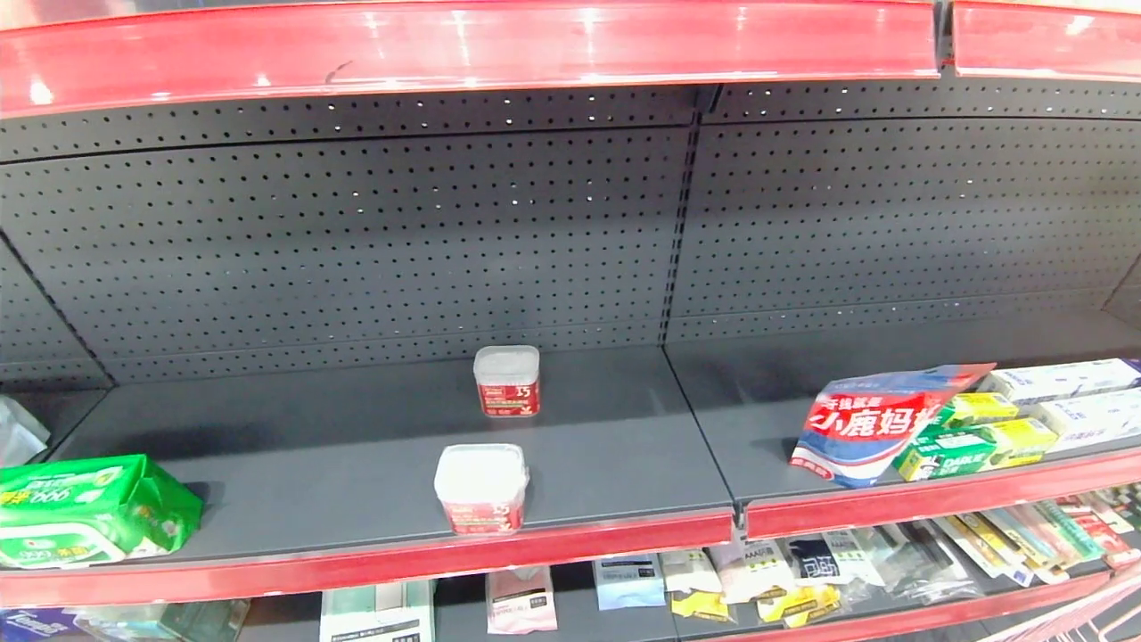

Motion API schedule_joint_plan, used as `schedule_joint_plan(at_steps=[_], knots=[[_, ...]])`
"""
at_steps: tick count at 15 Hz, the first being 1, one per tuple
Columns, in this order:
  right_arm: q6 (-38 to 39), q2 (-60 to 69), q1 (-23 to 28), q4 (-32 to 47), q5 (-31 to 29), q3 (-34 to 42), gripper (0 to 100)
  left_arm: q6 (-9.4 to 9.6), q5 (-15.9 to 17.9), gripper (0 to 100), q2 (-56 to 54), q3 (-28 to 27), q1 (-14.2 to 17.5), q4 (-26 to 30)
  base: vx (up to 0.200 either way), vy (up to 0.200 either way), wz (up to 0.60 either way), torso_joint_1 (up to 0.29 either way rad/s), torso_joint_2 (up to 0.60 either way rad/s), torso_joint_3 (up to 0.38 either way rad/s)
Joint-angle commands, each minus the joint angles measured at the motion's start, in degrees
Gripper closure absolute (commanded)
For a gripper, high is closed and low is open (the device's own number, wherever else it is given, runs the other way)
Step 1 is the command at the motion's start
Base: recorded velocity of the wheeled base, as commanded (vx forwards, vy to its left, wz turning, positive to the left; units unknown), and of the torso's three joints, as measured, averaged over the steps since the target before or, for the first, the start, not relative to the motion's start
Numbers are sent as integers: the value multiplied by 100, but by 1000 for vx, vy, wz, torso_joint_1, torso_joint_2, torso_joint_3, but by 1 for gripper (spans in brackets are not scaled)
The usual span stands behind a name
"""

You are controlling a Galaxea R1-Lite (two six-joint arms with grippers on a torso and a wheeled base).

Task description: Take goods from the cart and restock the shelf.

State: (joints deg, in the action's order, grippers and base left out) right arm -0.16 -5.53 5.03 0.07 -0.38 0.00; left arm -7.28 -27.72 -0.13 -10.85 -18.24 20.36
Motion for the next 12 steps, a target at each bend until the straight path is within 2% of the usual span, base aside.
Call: schedule_joint_plan(at_steps=[1,3,10,12], knots=[[-2,-9,-2,1,3,0,0,-2,4,0,13,4,4,-6,0,0,600,12,-2,7],[-2,-9,-2,1,3,0,0,7,4,0,13,4,4,-6,0,0,600,10,2,-5],[7,-9,6,1,-6,0,0,60,4,0,13,4,4,3,0,0,0,0,0,0],[-2,-9,6,1,-6,0,0,218,4,0,13,13,4,-6,0,0,0,0,0,0]])
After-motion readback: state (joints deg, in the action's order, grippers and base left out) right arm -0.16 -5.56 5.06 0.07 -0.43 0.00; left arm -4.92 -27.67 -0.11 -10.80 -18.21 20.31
